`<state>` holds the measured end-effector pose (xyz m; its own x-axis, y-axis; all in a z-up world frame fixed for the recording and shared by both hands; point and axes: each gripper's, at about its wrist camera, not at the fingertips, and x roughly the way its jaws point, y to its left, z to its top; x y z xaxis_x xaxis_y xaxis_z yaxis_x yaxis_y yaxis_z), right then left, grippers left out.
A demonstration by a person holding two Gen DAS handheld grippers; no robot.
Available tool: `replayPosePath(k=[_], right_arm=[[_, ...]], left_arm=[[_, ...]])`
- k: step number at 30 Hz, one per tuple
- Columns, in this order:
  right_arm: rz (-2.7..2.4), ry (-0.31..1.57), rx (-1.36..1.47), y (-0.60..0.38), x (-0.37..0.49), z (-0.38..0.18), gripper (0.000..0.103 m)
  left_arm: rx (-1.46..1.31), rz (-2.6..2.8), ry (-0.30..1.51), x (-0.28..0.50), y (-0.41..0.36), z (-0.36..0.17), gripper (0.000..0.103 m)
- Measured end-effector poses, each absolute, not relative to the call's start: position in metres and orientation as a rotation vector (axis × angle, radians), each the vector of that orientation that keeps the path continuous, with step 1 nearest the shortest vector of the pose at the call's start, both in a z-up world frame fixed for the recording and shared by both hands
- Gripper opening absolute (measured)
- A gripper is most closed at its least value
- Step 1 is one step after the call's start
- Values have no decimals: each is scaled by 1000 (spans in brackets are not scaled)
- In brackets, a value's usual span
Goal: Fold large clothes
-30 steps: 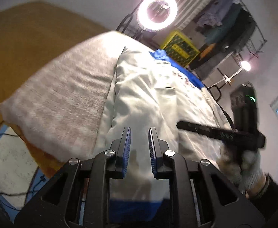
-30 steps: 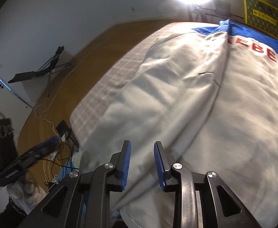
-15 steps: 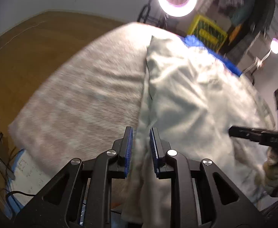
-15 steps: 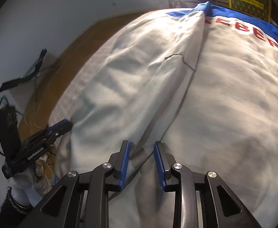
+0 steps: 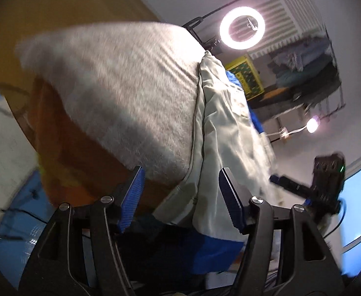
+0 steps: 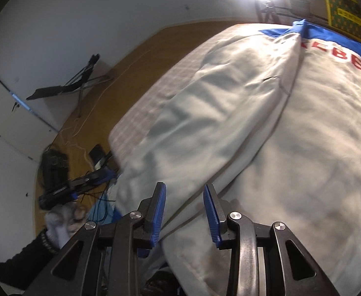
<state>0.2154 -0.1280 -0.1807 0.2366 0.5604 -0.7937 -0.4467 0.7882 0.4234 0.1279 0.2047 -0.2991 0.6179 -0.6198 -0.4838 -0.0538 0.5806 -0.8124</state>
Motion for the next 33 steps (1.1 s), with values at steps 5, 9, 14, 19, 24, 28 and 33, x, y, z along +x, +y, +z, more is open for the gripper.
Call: replayPosePath(k=[5, 9, 14, 19, 24, 28, 33], right_arm=[[707, 1152, 99, -122, 203, -185, 34], [701, 1159, 104, -125, 199, -187, 34], [696, 1168, 112, -128, 201, -190, 34], [716, 1184, 79, -118, 201, -195, 33], [692, 1219, -7, -102, 200, -211, 33], [680, 1238, -13, -97, 204, -221, 31], [666, 1248, -15, -92, 208, -226, 30]], left_arm=[[-1010, -453, 868, 134, 192, -324, 64], [-1053, -509, 889, 137, 185, -337, 64], [-1104, -578, 878, 131, 186, -338, 64], [-1078, -653, 851, 121, 187, -320, 63], [-945, -633, 837, 117, 177, -297, 63], [-853, -599, 837, 114, 165, -283, 49], [-746, -549, 838, 110, 155, -267, 14]])
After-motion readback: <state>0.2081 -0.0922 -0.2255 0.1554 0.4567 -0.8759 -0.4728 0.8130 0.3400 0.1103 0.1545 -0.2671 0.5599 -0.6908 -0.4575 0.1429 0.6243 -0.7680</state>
